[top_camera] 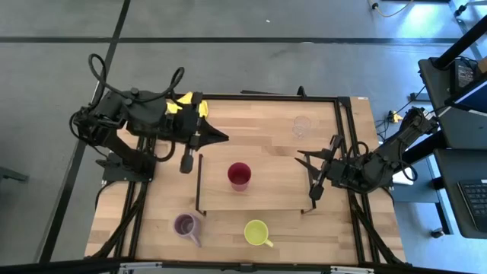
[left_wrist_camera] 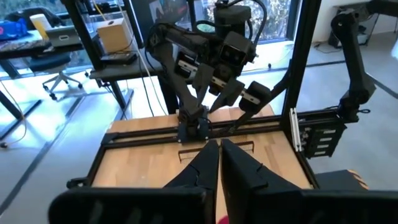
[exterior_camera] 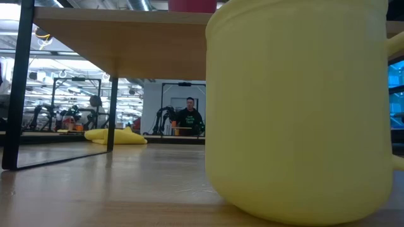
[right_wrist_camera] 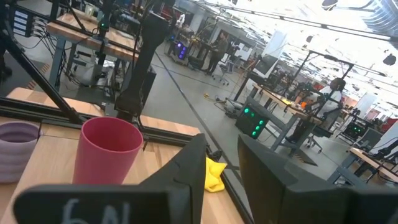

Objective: Stack small to large cups/mugs on shelf

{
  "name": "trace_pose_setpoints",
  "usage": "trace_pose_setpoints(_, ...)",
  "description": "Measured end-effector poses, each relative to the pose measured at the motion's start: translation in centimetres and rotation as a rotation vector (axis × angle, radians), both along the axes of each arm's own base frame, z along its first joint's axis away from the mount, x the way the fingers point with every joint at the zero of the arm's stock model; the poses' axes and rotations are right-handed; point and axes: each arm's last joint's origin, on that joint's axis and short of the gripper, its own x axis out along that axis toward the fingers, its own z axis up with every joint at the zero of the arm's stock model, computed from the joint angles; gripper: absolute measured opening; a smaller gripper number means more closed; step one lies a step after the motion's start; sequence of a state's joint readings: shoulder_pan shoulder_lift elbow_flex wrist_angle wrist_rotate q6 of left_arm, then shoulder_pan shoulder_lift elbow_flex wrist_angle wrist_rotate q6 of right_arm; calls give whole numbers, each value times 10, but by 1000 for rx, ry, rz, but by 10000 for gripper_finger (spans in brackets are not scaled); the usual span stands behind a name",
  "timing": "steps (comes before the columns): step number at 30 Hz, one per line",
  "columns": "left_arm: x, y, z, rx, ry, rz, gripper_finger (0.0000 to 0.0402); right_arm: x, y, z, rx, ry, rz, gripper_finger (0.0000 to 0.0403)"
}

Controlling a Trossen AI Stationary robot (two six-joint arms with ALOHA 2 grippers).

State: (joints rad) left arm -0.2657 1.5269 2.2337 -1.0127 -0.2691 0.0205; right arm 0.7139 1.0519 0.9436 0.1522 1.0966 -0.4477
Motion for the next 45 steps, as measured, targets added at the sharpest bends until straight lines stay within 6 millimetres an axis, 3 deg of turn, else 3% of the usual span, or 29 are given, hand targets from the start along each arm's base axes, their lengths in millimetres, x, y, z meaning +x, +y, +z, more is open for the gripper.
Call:
trace_pose_setpoints(21,-1,-2,1,-45,-9,3,10,0,0,0,-1,1,0,96)
trace_pose_setpoints(22,-1,-2,1,-46,-11,2,12,0,0,-1,-43,21,1,96)
trace_pose_setpoints(26,2,-3,0,-75,-5,15,17,4,-4,1,-502,184,5,96)
trace_pose_setpoints(29,2,-5,-2,-90,10,14,18,5,-7,3,-583,209,-19,96)
trace_pose_setpoints(33,1,-5,-2,-93,9,12,12,6,-7,3,-429,150,-17,96)
trace_pose_setpoints(35,1,-5,-2,-105,9,18,10,8,-8,8,-443,101,21,96)
trace_pose_setpoints(39,1,-5,-2,-111,15,28,11,1,-16,53,39,-432,240,96)
trace_pose_setpoints(42,1,-5,-3,-108,19,40,14,-11,-25,78,245,-672,310,96)
trace_pose_setpoints(45,0,-4,-4,-97,32,59,15,-28,-27,99,440,-854,488,95)
